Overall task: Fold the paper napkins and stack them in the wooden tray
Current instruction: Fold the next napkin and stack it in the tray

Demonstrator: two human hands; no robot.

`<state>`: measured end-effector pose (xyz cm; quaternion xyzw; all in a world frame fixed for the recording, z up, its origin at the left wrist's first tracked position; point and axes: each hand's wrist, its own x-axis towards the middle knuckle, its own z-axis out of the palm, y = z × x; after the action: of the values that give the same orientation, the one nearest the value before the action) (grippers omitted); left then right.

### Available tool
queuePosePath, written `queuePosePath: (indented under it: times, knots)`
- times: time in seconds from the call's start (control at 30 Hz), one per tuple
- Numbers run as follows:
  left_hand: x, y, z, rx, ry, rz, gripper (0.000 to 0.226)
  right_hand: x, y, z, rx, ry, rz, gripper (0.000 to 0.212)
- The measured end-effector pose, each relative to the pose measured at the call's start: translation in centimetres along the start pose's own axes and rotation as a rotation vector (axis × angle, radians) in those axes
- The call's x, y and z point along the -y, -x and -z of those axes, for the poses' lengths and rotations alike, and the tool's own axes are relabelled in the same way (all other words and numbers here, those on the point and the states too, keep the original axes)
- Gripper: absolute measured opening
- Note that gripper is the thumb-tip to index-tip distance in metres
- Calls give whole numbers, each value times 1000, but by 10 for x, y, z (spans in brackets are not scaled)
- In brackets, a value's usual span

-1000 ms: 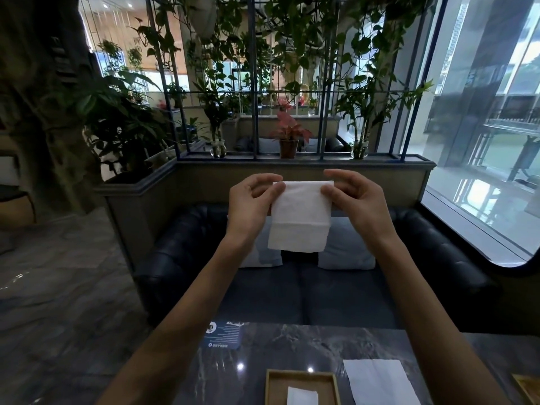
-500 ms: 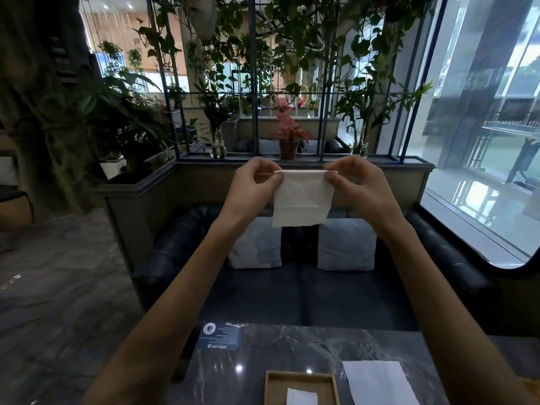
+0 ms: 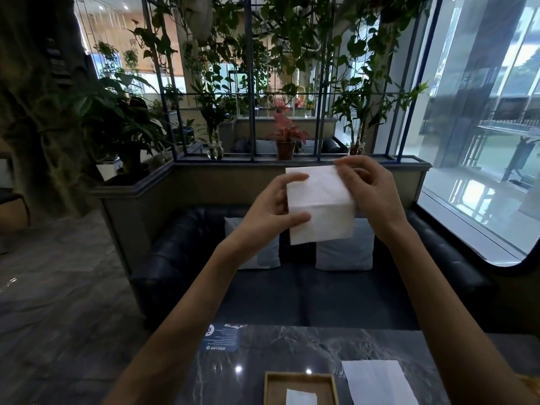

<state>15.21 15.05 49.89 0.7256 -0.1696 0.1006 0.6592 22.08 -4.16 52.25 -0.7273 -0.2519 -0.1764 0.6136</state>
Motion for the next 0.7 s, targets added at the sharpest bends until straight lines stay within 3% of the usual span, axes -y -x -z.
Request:
queuePosePath:
  times: [0.1,0.27,0.37,0.47,0.63,0.7]
  knots:
    - [-5,-3,-1,-80,-74,-39,41,-1,6,8,240,-111,-145,37]
    - [-5,-8,4,-134,-181,-48,32,-13,11,13,437,-99,-87,63]
    - [-5,-11,4,-139,-318,-53,25,-20,10,5,347,88,37,41]
    - [-5,-15,4,-150,-445,-39,18,-22,8,2,250,111,85,16]
    - [-9,-18,6,-197,-501,20,22,-13,7,5,318,126,-22,24]
    - [-12,-17,8,-216,-420,49,25,-9,9,6,347,72,-53,20]
